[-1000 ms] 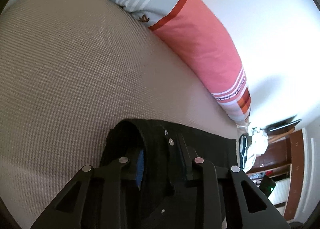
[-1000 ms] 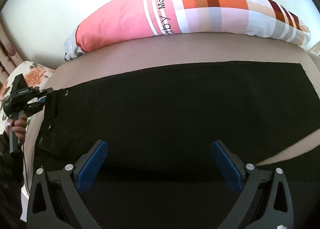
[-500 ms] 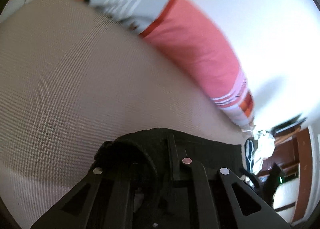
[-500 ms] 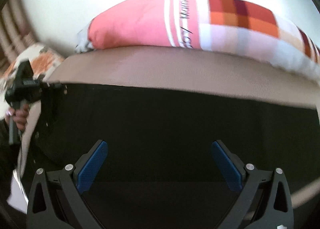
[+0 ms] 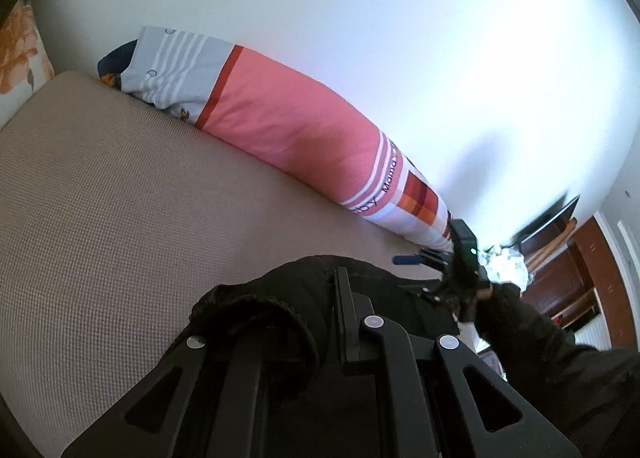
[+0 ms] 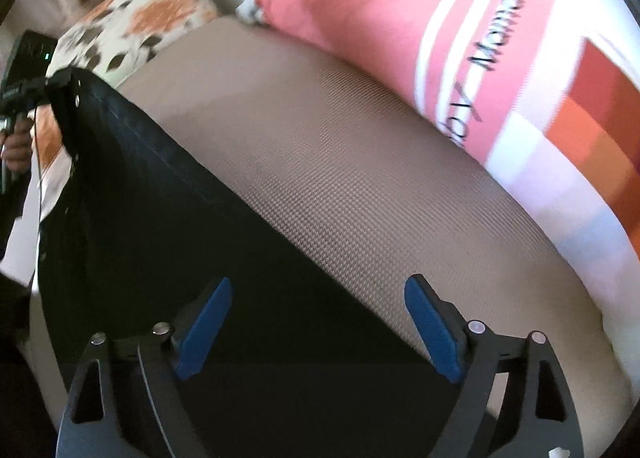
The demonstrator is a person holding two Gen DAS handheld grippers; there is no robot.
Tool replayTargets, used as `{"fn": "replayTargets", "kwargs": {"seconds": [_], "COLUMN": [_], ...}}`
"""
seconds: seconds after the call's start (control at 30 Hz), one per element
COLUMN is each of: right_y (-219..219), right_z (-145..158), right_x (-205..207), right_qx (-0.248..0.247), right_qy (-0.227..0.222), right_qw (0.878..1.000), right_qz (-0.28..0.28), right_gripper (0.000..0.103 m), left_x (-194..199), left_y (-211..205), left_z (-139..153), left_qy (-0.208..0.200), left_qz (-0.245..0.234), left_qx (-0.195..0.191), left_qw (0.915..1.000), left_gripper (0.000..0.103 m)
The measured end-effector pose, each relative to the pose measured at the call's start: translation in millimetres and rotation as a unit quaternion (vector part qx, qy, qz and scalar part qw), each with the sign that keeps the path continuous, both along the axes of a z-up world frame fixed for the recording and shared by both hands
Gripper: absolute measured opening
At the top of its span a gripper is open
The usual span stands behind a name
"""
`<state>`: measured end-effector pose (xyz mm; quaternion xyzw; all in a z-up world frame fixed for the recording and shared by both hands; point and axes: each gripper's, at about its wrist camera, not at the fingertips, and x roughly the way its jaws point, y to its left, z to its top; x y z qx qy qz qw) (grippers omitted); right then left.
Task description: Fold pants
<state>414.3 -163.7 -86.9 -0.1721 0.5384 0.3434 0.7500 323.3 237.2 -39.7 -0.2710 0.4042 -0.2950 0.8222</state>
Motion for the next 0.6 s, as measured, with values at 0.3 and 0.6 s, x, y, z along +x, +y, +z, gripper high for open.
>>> {"fn": "replayTargets", "kwargs": {"seconds": [0.3,0.6], "right_y": [-0.5,5.3], "right_z": [-27.0,-14.7], "right_x": [18.4,-7.5], "right_qx": [-0.010,-0.034], "right_qy": [0.071,0.009], "right_qw": [0.993,0.996], "right_qz": [0.094,0.085], "right_gripper": [0.056,0.008], "left_x": [-9.9,-5.8], "left_y": [3.7,-3.6], "left_z": [4.7,5.3], "left_qy": [-0.001,0.005], "left_qz": [0.017,0.028], "left_qx": [0.017,0.044], "left_qw": [0.9997,0.9986], "left_gripper": [0.010,0.010]}}
